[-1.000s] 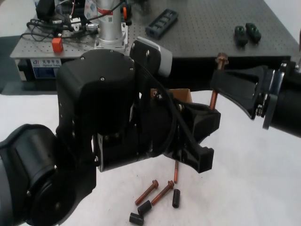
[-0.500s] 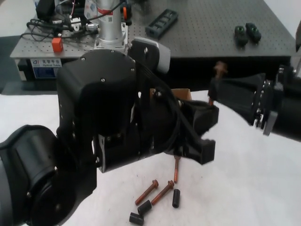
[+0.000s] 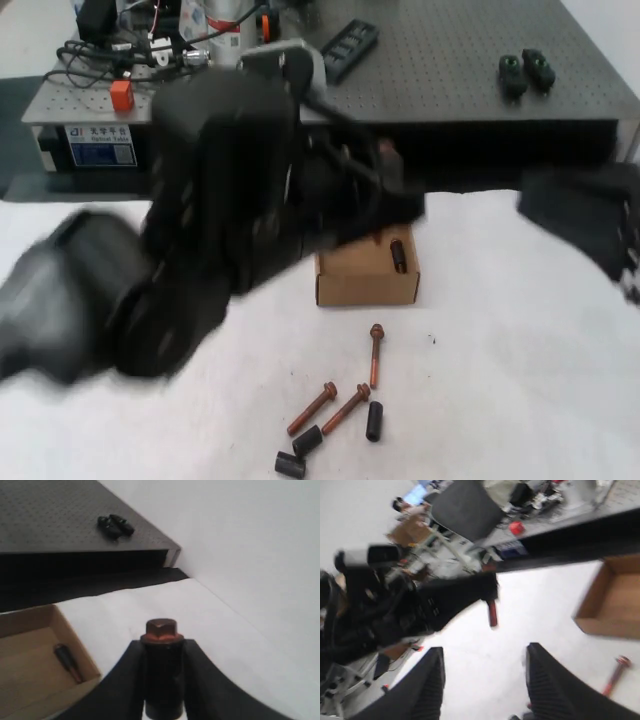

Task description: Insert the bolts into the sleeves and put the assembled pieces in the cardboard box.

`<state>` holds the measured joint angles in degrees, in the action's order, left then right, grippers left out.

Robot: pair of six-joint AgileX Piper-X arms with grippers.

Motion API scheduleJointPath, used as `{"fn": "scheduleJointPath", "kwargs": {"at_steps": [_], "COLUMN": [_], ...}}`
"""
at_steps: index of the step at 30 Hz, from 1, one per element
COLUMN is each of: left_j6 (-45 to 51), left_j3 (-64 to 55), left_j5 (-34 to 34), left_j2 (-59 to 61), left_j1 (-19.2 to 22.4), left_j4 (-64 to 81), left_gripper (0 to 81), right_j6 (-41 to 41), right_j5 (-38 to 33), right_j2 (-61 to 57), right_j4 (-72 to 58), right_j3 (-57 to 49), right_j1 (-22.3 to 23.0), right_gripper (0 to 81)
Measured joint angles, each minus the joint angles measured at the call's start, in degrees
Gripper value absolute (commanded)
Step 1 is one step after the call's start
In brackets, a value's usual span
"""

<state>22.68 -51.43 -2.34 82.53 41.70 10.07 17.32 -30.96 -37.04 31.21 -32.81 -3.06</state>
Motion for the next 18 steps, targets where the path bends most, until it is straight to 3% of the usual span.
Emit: {"fn": "scheduleJointPath", "kwargs": {"at_steps": [7,18], "left_j6": [0.1,-0.5], "left_j3": [-20.8,-56.4], "left_j5": [-2.1,-6.9], "left_j2": [17.5,48.0], "left_j1": [-4.8,-7.0], "left_j4": [-12.9,-37.2], "left_gripper": [0.6,0.6], "right_j6": [-6.3,-6.6], "right_j5": [14.3,16.9], "right_j2": [-1.7,-5.2], "right_j4": [19.7,21.3], "right_j3": [0.0,0.0], "right_j1": [-0.1,0.3], "right_gripper": [37.0,37.0]}}
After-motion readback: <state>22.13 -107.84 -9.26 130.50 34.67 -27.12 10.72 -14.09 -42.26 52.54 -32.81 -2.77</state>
